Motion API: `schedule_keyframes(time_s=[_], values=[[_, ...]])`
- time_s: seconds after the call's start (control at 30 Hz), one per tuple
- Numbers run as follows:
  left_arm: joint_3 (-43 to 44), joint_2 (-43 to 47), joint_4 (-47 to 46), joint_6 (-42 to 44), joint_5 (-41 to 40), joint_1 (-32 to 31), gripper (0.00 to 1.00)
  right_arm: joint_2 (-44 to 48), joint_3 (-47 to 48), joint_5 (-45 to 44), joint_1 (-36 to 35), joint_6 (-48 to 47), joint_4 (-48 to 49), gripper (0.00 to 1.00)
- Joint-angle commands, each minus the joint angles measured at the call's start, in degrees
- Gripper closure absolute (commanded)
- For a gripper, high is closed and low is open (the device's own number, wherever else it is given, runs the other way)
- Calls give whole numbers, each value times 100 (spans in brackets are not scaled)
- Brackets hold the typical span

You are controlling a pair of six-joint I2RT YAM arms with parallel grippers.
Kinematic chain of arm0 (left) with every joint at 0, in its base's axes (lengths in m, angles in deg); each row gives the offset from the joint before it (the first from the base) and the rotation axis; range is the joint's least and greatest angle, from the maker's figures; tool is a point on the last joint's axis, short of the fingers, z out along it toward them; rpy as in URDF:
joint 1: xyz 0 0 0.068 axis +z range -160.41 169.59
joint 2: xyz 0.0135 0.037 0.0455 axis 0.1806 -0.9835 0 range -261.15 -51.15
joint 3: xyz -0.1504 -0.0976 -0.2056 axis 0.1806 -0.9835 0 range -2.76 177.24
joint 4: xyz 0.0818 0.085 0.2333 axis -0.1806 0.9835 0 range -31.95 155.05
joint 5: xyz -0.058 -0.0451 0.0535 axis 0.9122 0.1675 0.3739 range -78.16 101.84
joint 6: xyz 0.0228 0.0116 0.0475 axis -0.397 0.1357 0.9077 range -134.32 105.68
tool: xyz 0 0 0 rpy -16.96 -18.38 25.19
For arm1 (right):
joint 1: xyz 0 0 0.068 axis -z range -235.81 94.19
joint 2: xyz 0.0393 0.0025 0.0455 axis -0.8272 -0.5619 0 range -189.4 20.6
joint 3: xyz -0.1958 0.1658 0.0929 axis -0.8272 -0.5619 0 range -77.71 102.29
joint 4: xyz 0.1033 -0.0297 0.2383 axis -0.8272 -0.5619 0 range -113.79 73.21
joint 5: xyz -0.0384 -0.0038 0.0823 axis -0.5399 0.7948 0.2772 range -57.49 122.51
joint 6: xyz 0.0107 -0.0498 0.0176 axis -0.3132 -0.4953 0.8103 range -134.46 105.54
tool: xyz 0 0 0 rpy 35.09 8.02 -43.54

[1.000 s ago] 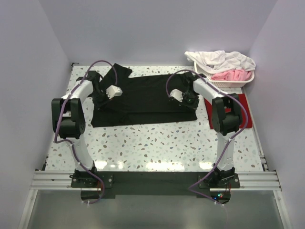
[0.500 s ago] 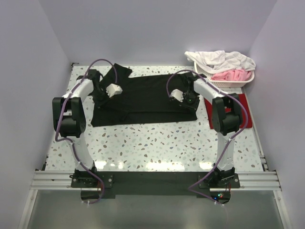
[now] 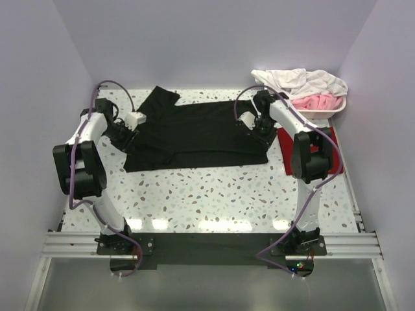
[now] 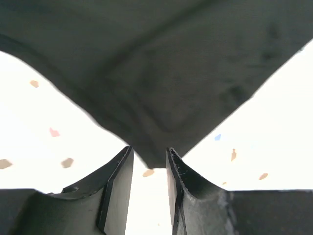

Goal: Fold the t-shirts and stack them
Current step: Fold the tshirt

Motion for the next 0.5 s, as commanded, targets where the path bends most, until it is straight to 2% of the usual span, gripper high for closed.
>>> schedule_keyframes(time_s=[0.0, 0.17, 0.37, 0.47], values=[[-253, 312, -38, -448, 508, -77, 62, 204, -30, 291, -20, 464, -218, 76], [-568, 487, -284, -843, 562, -278, 55, 28, -276, 353, -20, 834, 64, 78], [-1298, 970, -1136, -1361, -105, -1445, 49, -165, -584, 283, -11, 1177, 363, 78], [-1483, 1007, -1558, -1669, -448, -1816, 47, -218, -655, 222, -11, 1326, 442, 78]])
